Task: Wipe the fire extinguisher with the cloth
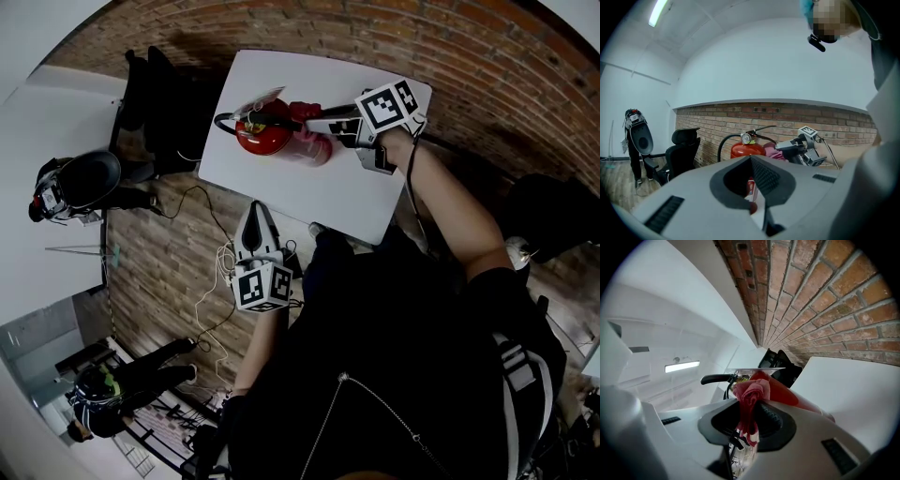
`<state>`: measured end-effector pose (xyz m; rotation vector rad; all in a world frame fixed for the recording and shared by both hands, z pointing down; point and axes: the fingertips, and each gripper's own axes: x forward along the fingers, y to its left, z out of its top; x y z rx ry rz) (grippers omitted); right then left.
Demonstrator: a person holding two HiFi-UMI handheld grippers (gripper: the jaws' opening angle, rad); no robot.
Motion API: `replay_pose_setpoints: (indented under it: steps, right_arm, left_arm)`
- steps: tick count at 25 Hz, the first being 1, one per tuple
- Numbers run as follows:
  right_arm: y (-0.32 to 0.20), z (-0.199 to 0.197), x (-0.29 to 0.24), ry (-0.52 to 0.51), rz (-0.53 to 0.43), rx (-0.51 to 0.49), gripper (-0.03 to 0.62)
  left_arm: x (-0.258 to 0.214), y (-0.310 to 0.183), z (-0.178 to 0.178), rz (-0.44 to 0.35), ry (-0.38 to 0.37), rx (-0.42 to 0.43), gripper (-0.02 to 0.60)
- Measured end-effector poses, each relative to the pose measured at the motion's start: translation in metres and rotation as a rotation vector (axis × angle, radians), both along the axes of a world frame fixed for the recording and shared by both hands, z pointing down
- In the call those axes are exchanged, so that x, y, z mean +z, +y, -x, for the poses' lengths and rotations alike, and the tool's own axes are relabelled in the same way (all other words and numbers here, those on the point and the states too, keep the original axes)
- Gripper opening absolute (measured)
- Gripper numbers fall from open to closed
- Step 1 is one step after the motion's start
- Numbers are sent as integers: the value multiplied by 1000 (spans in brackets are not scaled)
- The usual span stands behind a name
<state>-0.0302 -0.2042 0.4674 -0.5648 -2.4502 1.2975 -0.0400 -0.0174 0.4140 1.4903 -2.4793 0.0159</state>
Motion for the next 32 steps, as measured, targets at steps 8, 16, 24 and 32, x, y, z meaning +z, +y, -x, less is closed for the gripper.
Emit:
replay_pose_setpoints:
  steps: [8,16,24,32]
  right_arm:
    - [3,-3,-18,-77,60,5,101]
    - [-5,-13,0,-82,118,94,101]
    - [-28,-44,77,61,80,297,101]
    - [-29,-56,168,236,93,399,101]
  left_arm:
    - [-3,3,-2,-6,-6,6,9]
    - [0,7,6,11,-14,22,9]
    - [-1,-3,5,12,-15,62,11]
    - [3,-6,19,33,-16,99,9]
